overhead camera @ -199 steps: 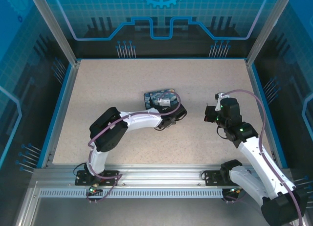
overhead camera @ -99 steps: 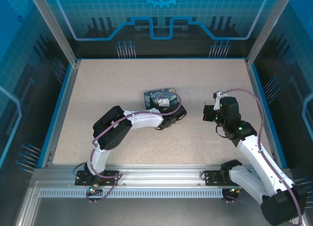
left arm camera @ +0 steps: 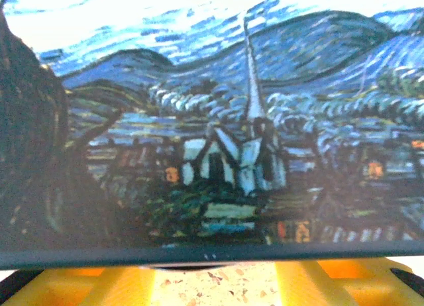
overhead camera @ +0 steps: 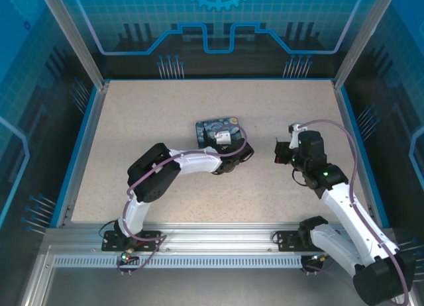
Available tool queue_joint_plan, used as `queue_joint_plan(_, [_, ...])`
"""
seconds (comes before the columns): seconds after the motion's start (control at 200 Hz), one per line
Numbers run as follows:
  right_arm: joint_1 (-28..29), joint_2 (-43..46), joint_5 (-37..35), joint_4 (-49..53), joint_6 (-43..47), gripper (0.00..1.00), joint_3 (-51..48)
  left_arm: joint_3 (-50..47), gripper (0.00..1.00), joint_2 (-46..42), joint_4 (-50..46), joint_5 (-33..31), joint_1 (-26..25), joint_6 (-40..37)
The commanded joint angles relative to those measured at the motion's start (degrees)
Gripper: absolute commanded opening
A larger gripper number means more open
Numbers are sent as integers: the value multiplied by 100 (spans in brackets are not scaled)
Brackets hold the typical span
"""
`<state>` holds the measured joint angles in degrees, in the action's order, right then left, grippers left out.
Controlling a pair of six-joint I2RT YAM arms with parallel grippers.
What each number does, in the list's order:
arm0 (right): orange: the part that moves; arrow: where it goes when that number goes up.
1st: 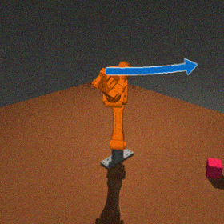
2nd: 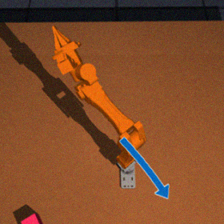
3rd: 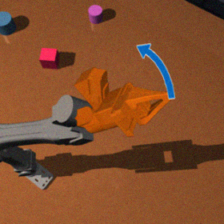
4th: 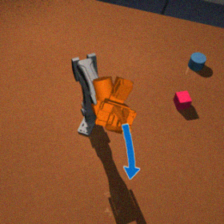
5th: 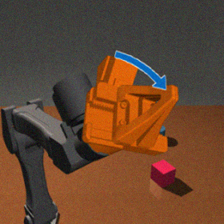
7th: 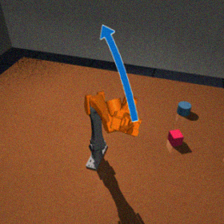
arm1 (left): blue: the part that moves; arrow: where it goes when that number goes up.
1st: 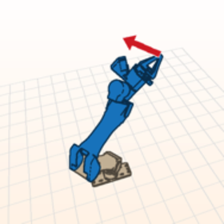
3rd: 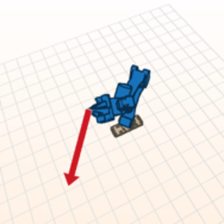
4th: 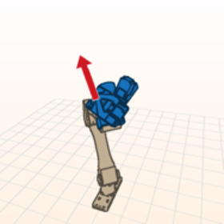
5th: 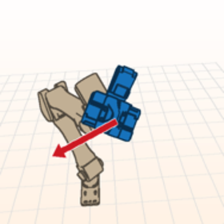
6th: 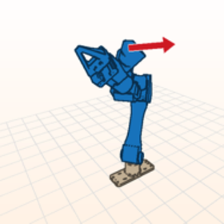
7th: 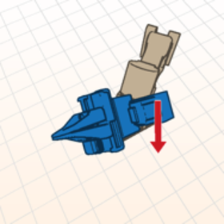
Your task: Unlock the padlock with the key
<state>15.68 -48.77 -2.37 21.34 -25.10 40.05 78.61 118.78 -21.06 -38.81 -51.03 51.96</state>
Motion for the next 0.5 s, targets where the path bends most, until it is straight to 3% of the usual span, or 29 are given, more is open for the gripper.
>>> queue_joint_plan(0.0, [-84,-17,108,-156,107,0,-39,-23,50,170,31,-162,88,-77])
queue_joint_plan(0.29, [-87,-79,165,-233,103,0,-59,-7,48,250,66,-49,164,-86])
queue_joint_plan(0.495, [-90,-141,215,-280,85,0,-59,-8,37,272,158,-26,215,-160])
